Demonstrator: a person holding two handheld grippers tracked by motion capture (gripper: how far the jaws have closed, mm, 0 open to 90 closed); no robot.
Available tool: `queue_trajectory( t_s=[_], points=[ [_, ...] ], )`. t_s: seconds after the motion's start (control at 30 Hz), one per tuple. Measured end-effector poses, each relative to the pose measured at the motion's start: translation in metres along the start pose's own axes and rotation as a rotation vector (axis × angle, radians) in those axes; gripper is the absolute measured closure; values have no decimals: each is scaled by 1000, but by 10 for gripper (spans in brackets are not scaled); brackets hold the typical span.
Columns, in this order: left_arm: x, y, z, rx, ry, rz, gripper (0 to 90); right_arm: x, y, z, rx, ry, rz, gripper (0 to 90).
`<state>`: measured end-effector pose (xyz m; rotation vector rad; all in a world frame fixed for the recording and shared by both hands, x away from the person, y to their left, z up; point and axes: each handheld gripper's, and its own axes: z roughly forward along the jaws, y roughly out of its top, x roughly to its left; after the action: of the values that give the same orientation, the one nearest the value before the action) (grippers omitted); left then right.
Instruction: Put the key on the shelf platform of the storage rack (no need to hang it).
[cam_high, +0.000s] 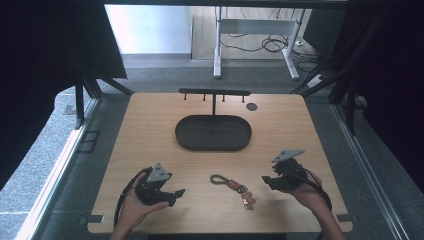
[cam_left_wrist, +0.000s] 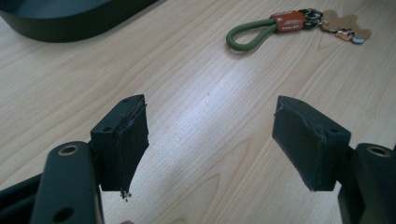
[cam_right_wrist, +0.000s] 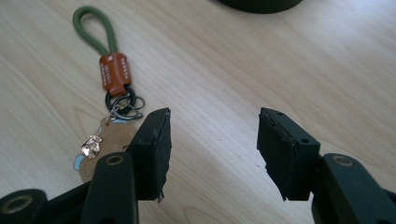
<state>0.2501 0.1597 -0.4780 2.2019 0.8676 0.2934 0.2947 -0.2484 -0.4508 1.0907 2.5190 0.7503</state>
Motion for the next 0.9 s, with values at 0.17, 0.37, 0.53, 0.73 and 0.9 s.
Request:
queue_trajectory(
  t_s=[0.17, 0.37, 0.53, 0.73, 0.9],
  points=[
    [-1, 1, -2, -2, 19, -1, 275, 9, 10, 9, 48, 26, -56, 465],
    [-1, 2, -3, 0, 27, 0, 275, 22, 26, 12, 74, 57, -107, 446],
    [1, 1, -3, 3, 26, -3, 275, 30, 35, 20, 90, 81, -133, 446],
    [1, 0, -4, 2, 27, -1, 275, 36, 43, 29, 105, 88, -144, 446],
    [0, 1, 0, 10, 23, 1, 275, 39, 47, 34, 119, 92, -149, 446]
  ],
)
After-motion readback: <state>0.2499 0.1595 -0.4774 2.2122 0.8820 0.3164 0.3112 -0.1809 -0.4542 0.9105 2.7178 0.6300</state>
